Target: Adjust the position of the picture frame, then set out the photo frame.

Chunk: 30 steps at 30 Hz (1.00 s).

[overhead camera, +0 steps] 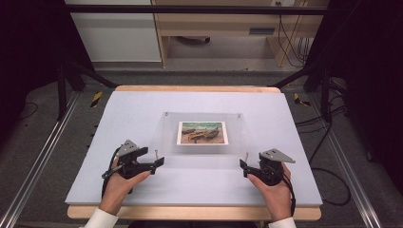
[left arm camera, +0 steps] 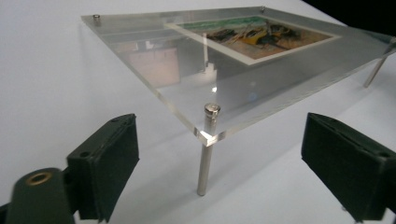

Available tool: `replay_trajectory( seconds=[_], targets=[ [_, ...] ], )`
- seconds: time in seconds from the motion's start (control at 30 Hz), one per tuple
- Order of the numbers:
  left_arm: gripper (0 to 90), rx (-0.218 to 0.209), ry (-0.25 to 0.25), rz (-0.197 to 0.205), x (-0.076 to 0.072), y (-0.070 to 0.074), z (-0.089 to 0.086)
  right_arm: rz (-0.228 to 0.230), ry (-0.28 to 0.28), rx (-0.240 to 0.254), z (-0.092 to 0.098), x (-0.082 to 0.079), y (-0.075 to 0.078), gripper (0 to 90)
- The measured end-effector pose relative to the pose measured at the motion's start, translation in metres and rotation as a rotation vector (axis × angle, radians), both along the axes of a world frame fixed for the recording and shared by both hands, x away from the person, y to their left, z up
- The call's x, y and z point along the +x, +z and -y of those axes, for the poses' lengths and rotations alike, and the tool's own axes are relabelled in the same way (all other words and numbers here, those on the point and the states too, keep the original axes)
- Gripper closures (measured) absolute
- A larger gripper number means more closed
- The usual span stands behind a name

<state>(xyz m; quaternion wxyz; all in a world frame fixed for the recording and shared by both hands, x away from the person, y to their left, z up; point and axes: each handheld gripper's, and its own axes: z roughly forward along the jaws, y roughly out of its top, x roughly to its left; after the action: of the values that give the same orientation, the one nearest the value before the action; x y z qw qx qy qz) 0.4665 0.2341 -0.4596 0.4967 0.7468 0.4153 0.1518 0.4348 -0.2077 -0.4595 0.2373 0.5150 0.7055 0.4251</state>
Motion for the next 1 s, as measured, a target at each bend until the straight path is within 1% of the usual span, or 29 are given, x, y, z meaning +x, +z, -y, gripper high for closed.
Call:
replay_trajectory(
  seconds=[0.07, 0.13, 0.17, 0.2, 0.23, 0.3, 0.37, 0.4, 0.43, 0.47, 0.5, 0.53, 0.57, 0.6, 0.63, 0.67, 0.7, 0.73, 0.77, 0.8, 0.87, 0.93, 0.97, 1.0],
  targets=[
    [7.9, -0.013, -0.005, 0.007, -0.002, 0.003, -0.002, 0.017, -0.011, -0.007, 0.002, 0.000, 0.002, 16.4],
    [7.4, -0.028, -0.001, 0.018, -0.004, 0.006, -0.004, 0.025, -0.019, -0.006, 0.005, 0.000, 0.006, 14.6],
    [7.4, -0.040, 0.003, 0.026, -0.005, 0.008, -0.005, 0.033, -0.022, -0.009, 0.005, 0.001, 0.008, 13.4],
    [7.2, -0.042, 0.002, 0.037, -0.005, 0.011, -0.005, 0.039, -0.026, -0.007, 0.005, 0.001, 0.010, 11.6],
    [6.9, -0.031, -0.005, 0.043, -0.006, 0.014, -0.005, 0.045, -0.021, -0.006, 0.005, 0.002, 0.013, 10.4],
    [6.8, -0.030, -0.011, 0.055, -0.005, 0.023, -0.005, 0.060, -0.009, -0.008, 0.004, 0.003, 0.019, 8.8],
    [6.8, -0.031, -0.014, 0.049, -0.003, 0.031, -0.004, 0.074, -0.001, 0.004, 0.002, 0.005, 0.027, 9.5],
    [6.8, -0.016, -0.011, 0.042, 0.000, 0.035, -0.003, 0.073, 0.006, 0.003, 0.001, 0.007, 0.031, 10.2],
    [6.8, 0.012, -0.012, 0.042, 0.003, 0.039, -0.002, 0.075, 0.012, -0.009, 0.000, 0.010, 0.035, 11.2],
    [6.8, 0.028, -0.015, 0.040, 0.007, 0.043, 0.000, 0.070, 0.019, -0.024, -0.001, 0.013, 0.038, 12.2],
    [6.9, 0.028, -0.015, 0.040, 0.007, 0.043, 0.000, 0.070, 0.019, -0.024, -0.001, 0.013, 0.038, 12.2],
    [6.9, 0.048, -0.024, 0.019, 0.017, 0.049, 0.003, 0.058, 0.028, -0.031, -0.001, 0.020, 0.044, 15.6],
    [7.1, 0.055, -0.021, 0.009, 0.022, 0.051, 0.004, 0.052, 0.036, -0.035, -0.001, 0.023, 0.045, 15.9],
    [7.3, 0.070, -0.015, 0.000, 0.026, 0.052, 0.004, 0.036, 0.039, -0.034, -0.001, 0.027, 0.046, 16.0],
    [7.7, 0.074, -0.009, -0.018, 0.031, 0.052, 0.005, 0.028, 0.049, -0.037, 0.000, 0.030, 0.047, 17.6],
    [7.8, 0.065, -0.010, -0.029, 0.034, 0.052, 0.005, 0.018, 0.065, -0.032, 0.000, 0.034, 0.047, 19.0],
    [6.9, 0.064, -0.023, -0.040, 0.037, 0.051, 0.005, -0.005, 0.076, -0.031, 0.001, 0.037, 0.048, 19.1],
    [6.5, 0.066, -0.024, -0.055, 0.040, 0.049, 0.005, -0.016, 0.081, -0.038, 0.001, 0.039, 0.048, 20.2],
    [6.6, 0.076, -0.014, -0.061, 0.042, 0.047, 0.006, -0.018, 0.093, -0.053, 0.001, 0.042, 0.048, 21.1],
    [6.9, 0.096, -0.012, -0.062, 0.044, 0.045, 0.007, -0.033, 0.098, -0.043, 0.000, 0.044, 0.047, 21.4],
    [7.0, 0.112, -0.017, -0.075, 0.047, 0.040, 0.009, -0.056, 0.111, -0.029, 0.001, 0.050, 0.044, 23.2],
    [7.2, 0.119, -0.012, -0.086, 0.049, 0.036, 0.011, -0.079, 0.115, -0.015, 0.001, 0.054, 0.041, 24.3],
    [7.3, 0.114, -0.013, -0.088, 0.050, 0.035, 0.012, -0.088, 0.123, -0.006, 0.001, 0.056, 0.039, 24.6],
    [7.5, 0.115, -0.014, -0.091, 0.050, 0.034, 0.013, -0.096, 0.125, -0.008, 0.001, 0.057, 0.038, 24.8]
  ],
)
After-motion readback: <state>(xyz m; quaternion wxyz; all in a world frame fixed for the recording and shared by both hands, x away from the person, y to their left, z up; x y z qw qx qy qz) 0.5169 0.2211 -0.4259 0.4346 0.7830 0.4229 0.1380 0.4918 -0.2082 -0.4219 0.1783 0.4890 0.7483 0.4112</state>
